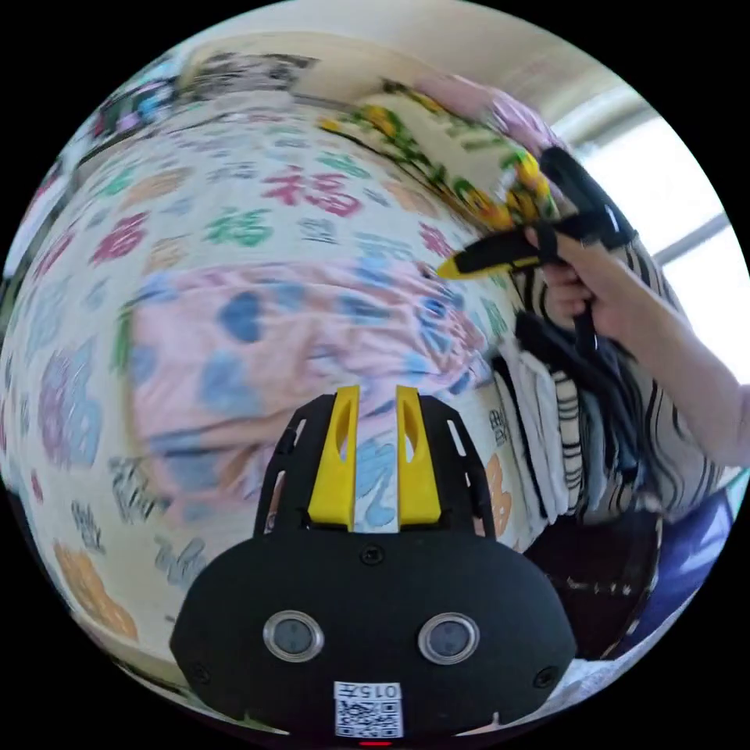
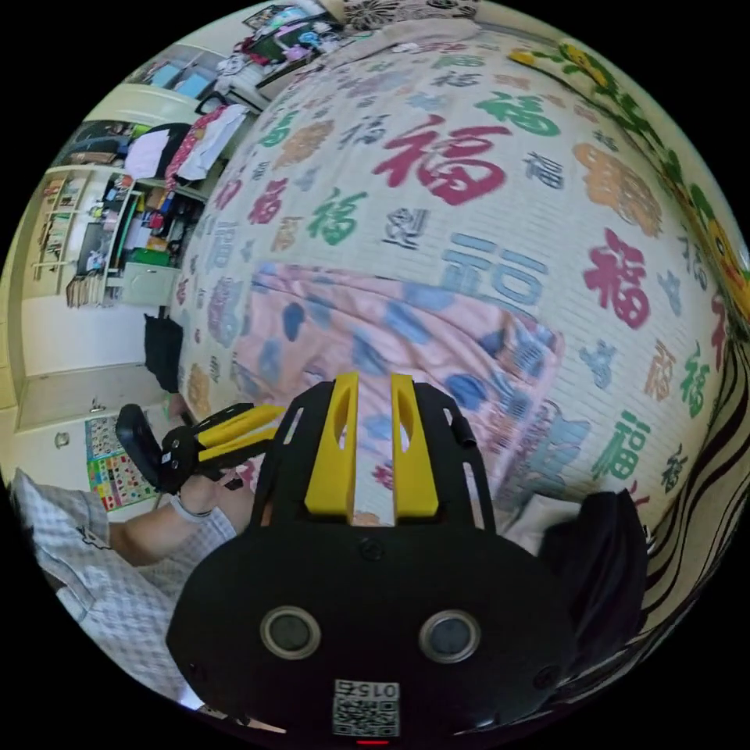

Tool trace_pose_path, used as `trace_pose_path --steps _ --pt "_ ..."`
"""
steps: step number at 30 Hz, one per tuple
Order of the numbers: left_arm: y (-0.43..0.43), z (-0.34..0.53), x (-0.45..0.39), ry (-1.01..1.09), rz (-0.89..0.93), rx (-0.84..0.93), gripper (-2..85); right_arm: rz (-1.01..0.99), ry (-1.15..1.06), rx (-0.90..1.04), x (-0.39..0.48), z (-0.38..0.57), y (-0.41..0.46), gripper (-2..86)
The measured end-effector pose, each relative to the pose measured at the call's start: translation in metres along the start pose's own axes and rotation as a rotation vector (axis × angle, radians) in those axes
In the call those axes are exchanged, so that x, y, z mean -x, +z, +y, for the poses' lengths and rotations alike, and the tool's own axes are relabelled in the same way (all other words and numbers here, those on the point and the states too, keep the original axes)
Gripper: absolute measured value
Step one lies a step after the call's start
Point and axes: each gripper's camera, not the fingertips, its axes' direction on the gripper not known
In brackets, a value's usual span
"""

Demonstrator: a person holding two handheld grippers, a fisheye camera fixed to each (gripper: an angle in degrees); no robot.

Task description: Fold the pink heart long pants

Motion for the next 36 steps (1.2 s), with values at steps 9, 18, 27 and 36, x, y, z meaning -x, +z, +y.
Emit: trace_pose_path --steps 9,18,27,36 --pt "-0.046 0.018 0.206 -0.220 0.008 0.011 10.6 -0.152 0.039 0.059 0.138 -0.119 0.112 10.3" --pt "-0.029 0.015 0.278 -0.236 0.255 0.161 10.1 0.123 0.206 0.182 0.173 -0.165 0.200 8.2" --pt "-0.043 0.013 0.324 -0.209 0.377 0.175 -0.1 0.307 0.141 0.242 0.194 -0.175 0.228 4.1" --pt "-0.171 0.054 0.363 -0.099 0.233 0.061 -0.7 0.026 -0.081 0.094 0.269 -0.140 0.207 1.8"
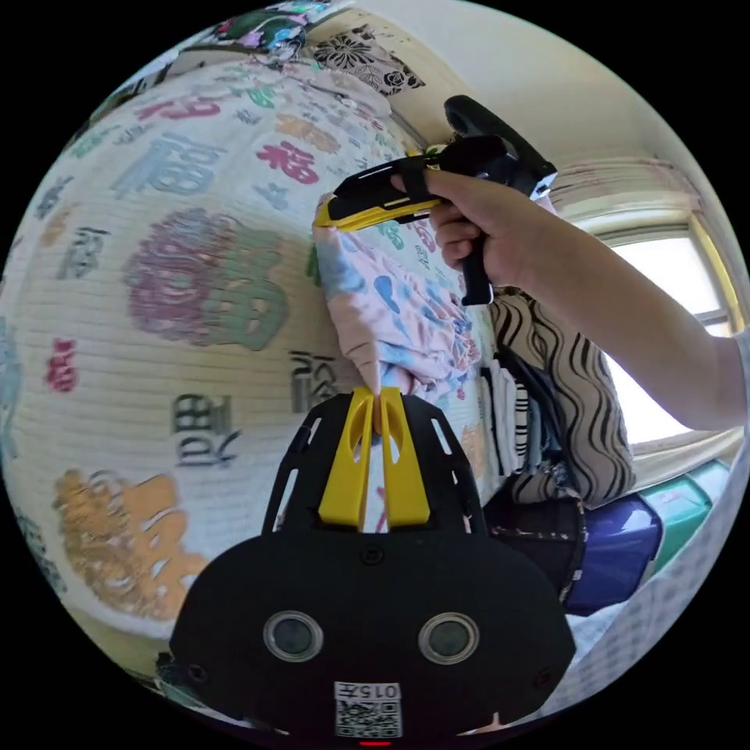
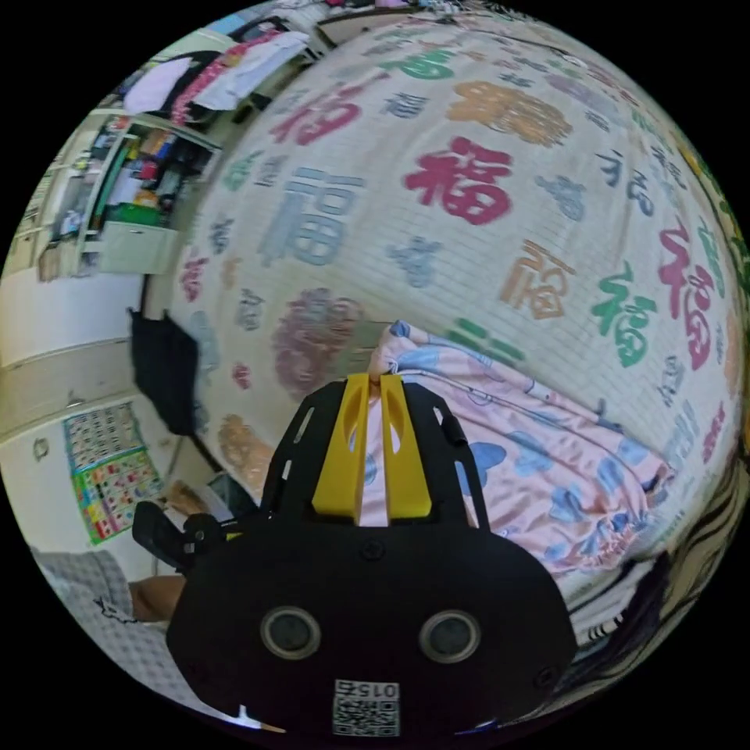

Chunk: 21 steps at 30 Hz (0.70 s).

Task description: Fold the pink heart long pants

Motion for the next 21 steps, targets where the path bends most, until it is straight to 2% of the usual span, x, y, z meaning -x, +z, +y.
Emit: trace_pose_path --steps 2,4,8,13,21 --pt "-0.036 0.015 0.005 -0.024 -0.042 -0.025 -0.7 -0.216 -0.033 -0.031 0.017 0.008 -0.004 2.1" --pt "-0.071 0.026 -0.008 0.007 -0.100 -0.042 -0.7 -0.348 -0.068 -0.034 0.023 0.014 -0.009 2.2" --pt "-0.080 0.023 -0.062 0.144 -0.114 -0.074 -0.7 -0.469 -0.163 -0.051 0.001 0.040 -0.043 2.1" --pt "-0.017 0.000 -0.151 0.282 -0.082 -0.096 -0.6 -0.574 -0.140 -0.079 -0.089 0.079 -0.087 1.6" --pt "0.122 -0.030 -0.228 0.374 -0.191 0.032 -0.4 -0.492 -0.061 -0.045 -0.231 0.121 -0.088 1.6"
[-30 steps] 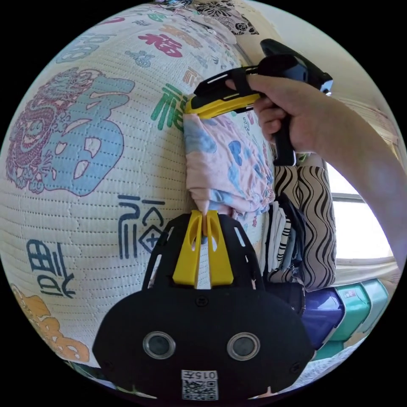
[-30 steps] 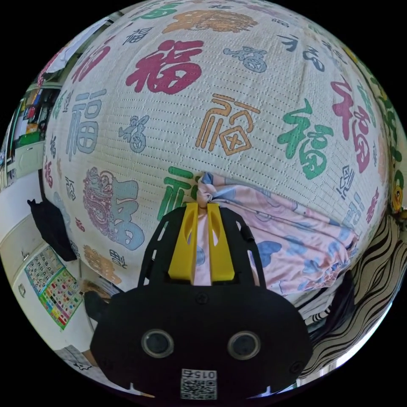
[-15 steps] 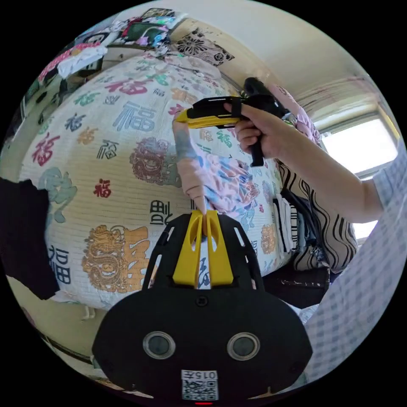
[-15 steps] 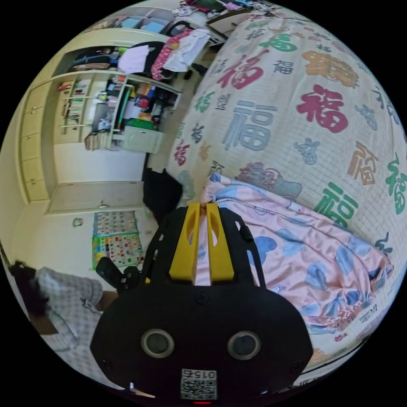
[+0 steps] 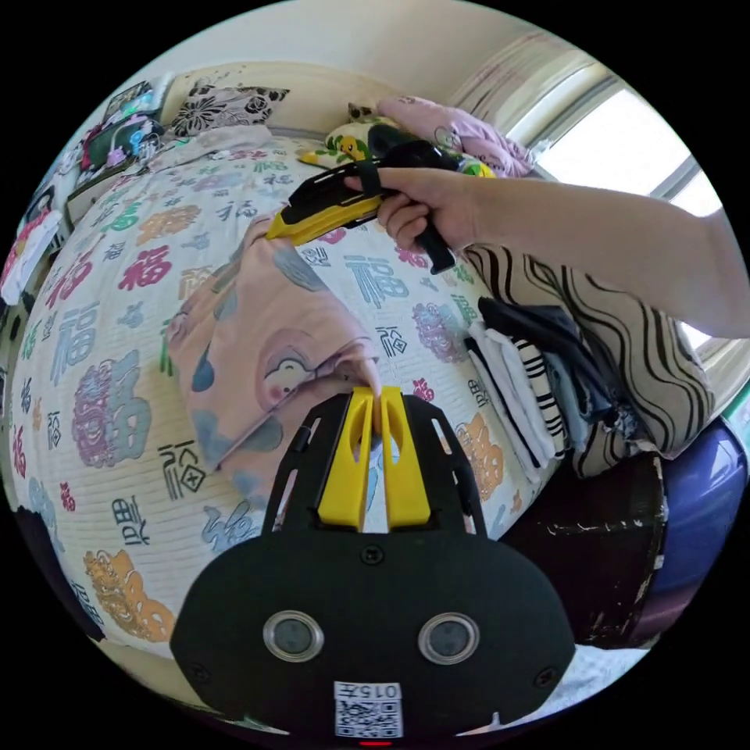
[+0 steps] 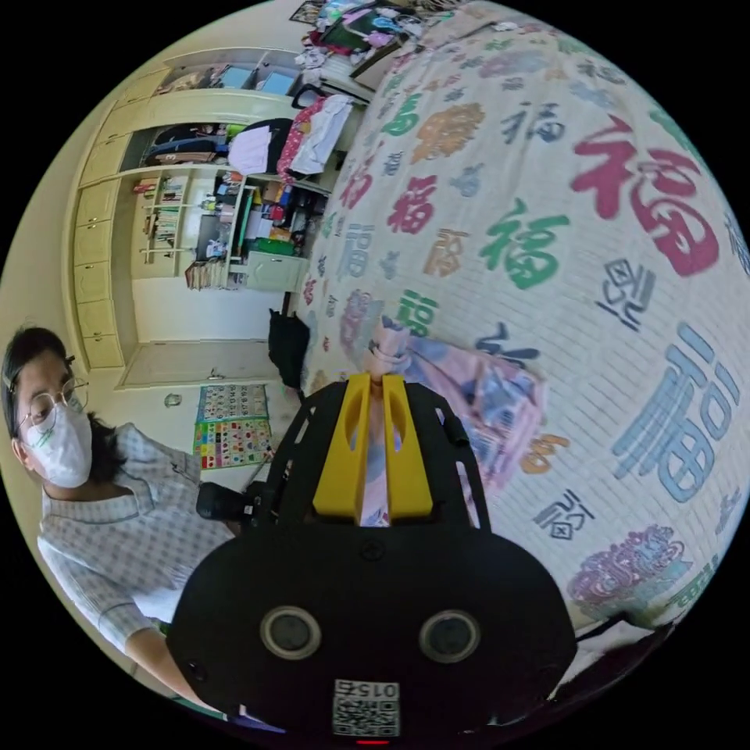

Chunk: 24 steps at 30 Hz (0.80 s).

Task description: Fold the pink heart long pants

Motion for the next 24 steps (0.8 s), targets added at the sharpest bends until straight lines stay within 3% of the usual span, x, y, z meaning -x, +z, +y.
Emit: trace_pose_path --steps 8,12,16,20,24 --pt "0.074 -0.029 -0.019 0.007 -0.045 0.136 1.6 -0.029 0.123 -0.052 -0.086 0.036 -0.001 4.1" --pt "0.080 -0.042 -0.017 0.016 0.085 0.166 7.6 -0.027 0.208 -0.110 -0.096 0.056 -0.010 7.4" --pt "0.023 -0.057 -0.006 0.069 0.304 0.072 10.9 0.116 0.210 -0.190 -0.062 0.091 -0.021 9.3" --pt "-0.018 -0.079 0.039 0.059 0.348 -0.001 10.2 0.169 0.237 -0.174 -0.032 0.128 0.005 11.4" --pt "0.005 -0.109 0.055 0.107 0.425 0.089 9.4 0.242 0.306 -0.145 -0.033 0.148 0.031 10.8"
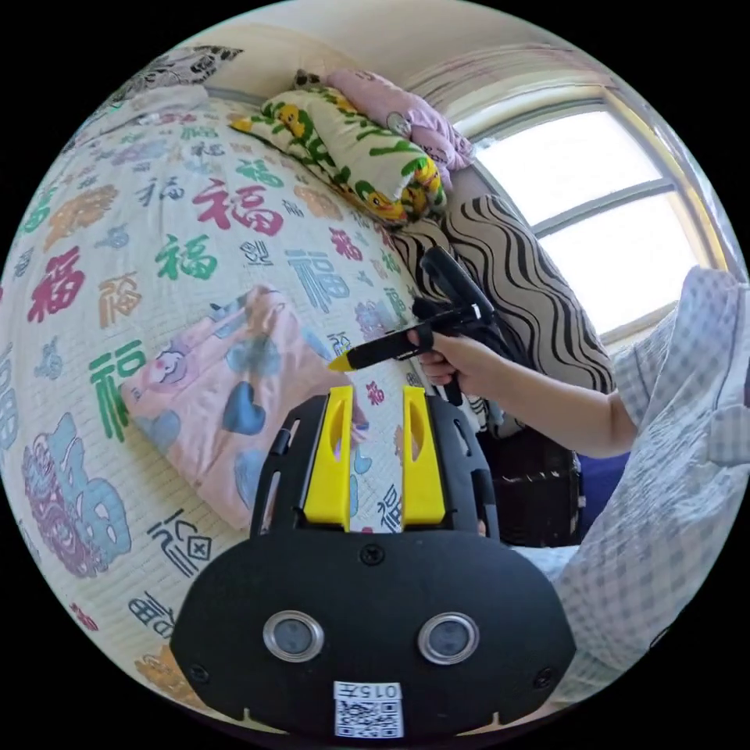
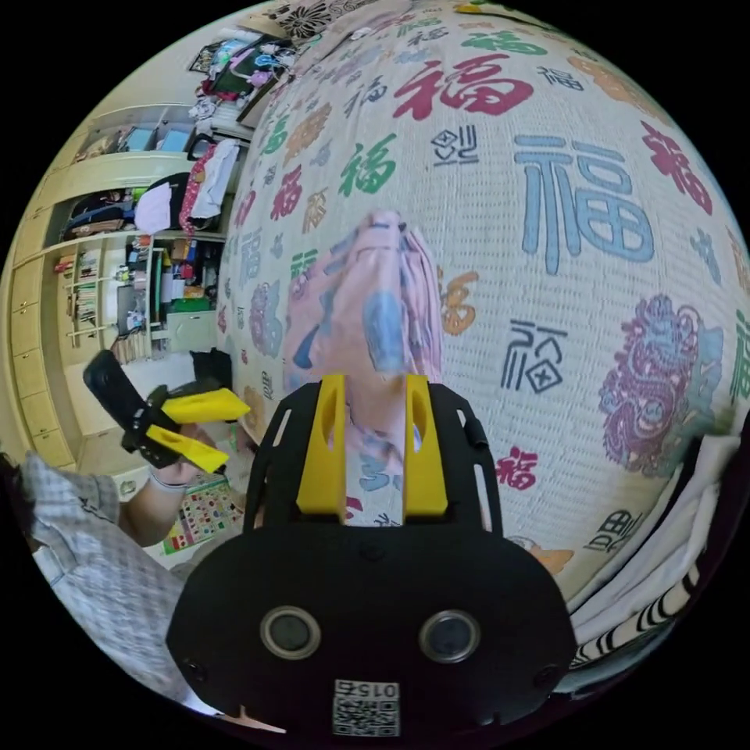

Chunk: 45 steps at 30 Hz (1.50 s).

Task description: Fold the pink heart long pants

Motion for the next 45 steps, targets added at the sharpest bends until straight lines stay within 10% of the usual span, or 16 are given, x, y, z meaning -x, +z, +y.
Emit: trace_pose_path --steps 8,15,25,35,45 --pt "0.040 -0.086 0.052 0.022 -0.403 0.027 12.4 -0.018 0.132 -0.064 -0.021 0.038 0.001 10.2" --pt "0.091 -0.155 0.084 0.026 -0.303 0.202 0.3 0.017 0.097 -0.032 -0.036 0.053 0.011 5.2" --pt "0.052 -0.164 0.065 0.114 -0.333 0.141 9.7 -0.021 0.157 -0.131 -0.060 0.095 -0.021 8.4" --pt "0.011 -0.109 0.130 -0.090 -0.336 0.268 8.3 -0.509 0.281 -0.036 -0.026 0.113 0.072 8.7" --pt "0.027 -0.117 0.143 -0.003 -0.405 0.326 -0.3 -0.412 0.387 -0.064 -0.029 0.126 0.100 0.8"
